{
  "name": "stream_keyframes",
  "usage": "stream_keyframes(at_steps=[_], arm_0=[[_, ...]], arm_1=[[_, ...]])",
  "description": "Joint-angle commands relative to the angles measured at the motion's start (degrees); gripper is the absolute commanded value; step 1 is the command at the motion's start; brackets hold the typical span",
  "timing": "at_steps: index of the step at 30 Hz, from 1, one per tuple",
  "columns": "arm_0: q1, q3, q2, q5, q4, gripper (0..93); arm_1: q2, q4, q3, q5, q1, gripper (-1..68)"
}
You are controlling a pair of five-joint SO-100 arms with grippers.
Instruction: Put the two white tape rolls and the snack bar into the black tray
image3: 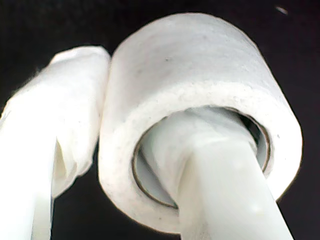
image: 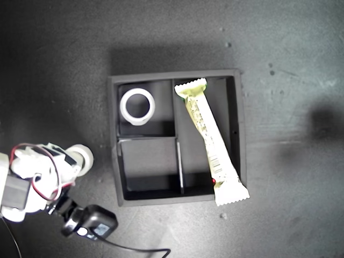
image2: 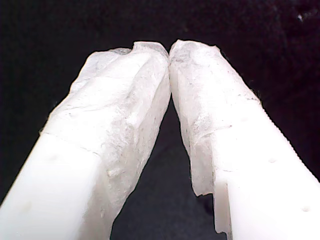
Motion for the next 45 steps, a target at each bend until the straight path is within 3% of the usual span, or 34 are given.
stream_keyframes(at_steps=[1,7,13,21,30,42,45], arm_0=[[-2.29,-11.51,4.31,4.75,9.84,0.0],[-5.71,-27.6,0.18,13.01,15.21,0.0],[-6.15,-42.89,-13.97,16.44,16.79,0.0],[-5.1,-56.78,-31.73,16.7,18.02,0.0],[-4.22,-104.41,-62.93,17.67,37.44,0.0],[-4.39,-99.23,-64.25,14.24,37.53,0.4],[-4.39,-95.98,-62.49,13.54,37.53,5.4]], arm_1=[[1.32,-2.99,4.04,1.32,-0.18,-0.5],[1.41,-11.69,17.05,5.19,-0.79,-0.2],[1.41,1.85,17.05,18.19,-0.18,0.1],[1.32,2.02,17.05,16.17,-4.04,0.1],[1.32,2.02,17.05,16.17,-4.13,0.1],[1.32,2.02,17.05,16.17,-4.13,0.1],[1.32,2.02,17.05,16.17,-4.13,0.1]])
